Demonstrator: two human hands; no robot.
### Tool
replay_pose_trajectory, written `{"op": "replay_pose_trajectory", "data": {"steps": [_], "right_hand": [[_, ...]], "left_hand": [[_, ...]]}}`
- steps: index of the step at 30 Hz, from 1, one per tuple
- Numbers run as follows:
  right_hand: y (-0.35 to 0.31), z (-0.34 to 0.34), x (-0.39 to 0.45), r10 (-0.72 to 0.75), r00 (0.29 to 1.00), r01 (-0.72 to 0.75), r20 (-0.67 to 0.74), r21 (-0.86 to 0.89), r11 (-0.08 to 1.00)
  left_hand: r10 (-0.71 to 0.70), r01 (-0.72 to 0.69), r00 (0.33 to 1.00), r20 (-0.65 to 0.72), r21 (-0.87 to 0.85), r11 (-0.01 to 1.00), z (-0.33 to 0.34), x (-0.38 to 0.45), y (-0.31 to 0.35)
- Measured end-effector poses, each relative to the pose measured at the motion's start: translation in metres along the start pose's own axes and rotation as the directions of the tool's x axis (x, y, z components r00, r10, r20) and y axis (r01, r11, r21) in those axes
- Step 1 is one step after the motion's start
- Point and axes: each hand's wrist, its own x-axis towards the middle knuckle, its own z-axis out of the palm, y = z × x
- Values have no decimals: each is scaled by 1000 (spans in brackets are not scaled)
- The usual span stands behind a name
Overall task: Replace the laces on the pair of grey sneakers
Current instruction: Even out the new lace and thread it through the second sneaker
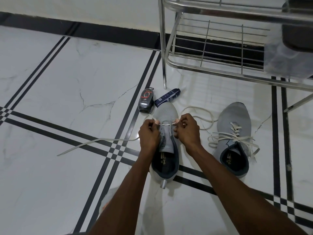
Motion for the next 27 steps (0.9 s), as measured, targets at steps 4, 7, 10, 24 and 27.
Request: {"op": "replay_pose_trajectory", "data": {"steps": [4,7,10,24,27], "right_hand": [[-4,-1,2,-30,997,36,72,-80,996],[-17,0,0,-53,988,67,147,-95,993],[-33,-1,-2,-37,982,55,184,-95,994],[-147,-26,-13,-178,958,189,223,-29,982],[-180,-28,-17,-244,941,251,233,2,968]], "left_hand": [[-29,29,998,48,1,1000,-1,0,5],[-41,45,993,109,-34,998,-2,-2,10],[-24,33,991,131,-65,997,-7,-7,20],[134,-127,990,33,-160,979,-32,3,142],[208,-207,978,-11,-154,966,-42,4,175]]}}
